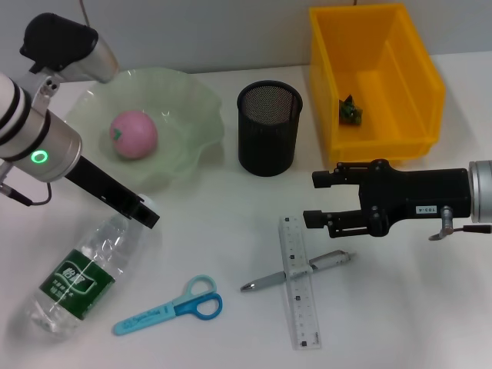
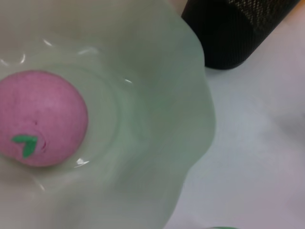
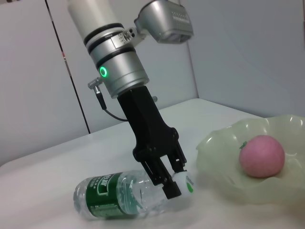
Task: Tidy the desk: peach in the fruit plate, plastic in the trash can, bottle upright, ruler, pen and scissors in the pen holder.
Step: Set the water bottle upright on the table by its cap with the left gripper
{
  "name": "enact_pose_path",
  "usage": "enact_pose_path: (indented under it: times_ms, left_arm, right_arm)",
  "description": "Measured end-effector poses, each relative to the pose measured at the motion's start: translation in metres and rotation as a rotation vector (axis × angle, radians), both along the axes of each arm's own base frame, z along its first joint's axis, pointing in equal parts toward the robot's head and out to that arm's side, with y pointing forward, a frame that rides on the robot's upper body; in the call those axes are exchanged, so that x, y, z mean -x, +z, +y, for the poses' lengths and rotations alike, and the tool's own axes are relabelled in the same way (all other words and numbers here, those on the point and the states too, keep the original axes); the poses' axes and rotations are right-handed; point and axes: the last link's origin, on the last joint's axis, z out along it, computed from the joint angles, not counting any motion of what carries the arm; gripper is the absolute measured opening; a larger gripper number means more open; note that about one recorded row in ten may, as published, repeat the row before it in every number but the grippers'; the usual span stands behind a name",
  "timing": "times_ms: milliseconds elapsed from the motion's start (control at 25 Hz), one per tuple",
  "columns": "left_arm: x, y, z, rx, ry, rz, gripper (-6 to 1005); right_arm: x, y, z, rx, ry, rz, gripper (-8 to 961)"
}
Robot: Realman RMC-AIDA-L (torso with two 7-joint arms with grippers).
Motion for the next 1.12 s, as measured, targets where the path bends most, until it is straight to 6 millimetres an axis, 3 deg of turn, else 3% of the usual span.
enact_pose_path:
  times_ms: [1120]
  left_arm:
    - [-0.026, 0.052, -0.009, 0.005, -0.050, -0.102, 443]
  right_arm:
    - [0.001, 0.001, 0.001, -0.008, 0.000, 0.008, 762]
